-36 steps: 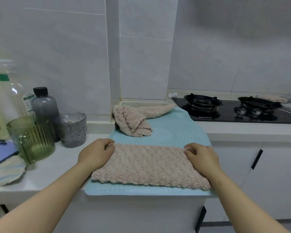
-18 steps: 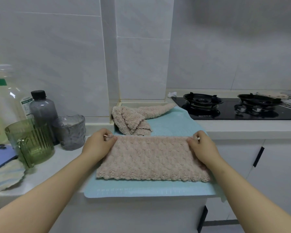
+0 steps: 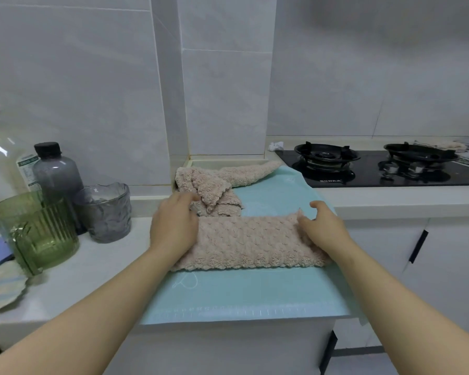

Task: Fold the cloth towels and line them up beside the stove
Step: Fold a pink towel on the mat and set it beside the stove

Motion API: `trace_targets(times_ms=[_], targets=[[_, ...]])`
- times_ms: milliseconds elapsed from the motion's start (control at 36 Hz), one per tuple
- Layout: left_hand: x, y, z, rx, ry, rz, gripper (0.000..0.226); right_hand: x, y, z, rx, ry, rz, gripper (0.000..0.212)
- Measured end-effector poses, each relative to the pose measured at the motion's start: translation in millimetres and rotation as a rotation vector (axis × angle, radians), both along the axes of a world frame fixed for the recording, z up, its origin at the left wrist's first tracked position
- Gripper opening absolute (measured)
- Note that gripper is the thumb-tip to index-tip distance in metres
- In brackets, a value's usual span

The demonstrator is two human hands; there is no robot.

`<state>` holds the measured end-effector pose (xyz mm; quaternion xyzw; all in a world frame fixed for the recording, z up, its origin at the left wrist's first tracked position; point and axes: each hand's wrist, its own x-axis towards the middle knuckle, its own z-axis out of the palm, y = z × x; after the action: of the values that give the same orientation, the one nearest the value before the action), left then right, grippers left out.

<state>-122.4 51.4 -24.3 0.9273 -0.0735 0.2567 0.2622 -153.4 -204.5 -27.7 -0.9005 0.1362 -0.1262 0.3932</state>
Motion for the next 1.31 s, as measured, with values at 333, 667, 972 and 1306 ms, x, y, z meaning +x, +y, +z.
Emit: trace_targets(times_ms=[333, 667, 972, 1306], targets=[[-37, -45, -20, 0.567, 0.507, -0.27, 0.06, -26, 0, 5, 0.045, 0.163, 0.066, 0.06], [-38, -45, -8, 0.581, 0.565, -0.297, 0.06, -24, 12, 20, 0.157, 0.016, 0.071, 0.056], [-34, -5, 30, -1.048, 0.639, -0.217, 0.035, -16, 94, 62, 0.338, -0.256, 0.267, 0.044], [-32, 27, 17, -1.19, 0.689, -0.287, 0.057, -31, 123, 60, 0.462, -0.073, 0.406, 0.026]])
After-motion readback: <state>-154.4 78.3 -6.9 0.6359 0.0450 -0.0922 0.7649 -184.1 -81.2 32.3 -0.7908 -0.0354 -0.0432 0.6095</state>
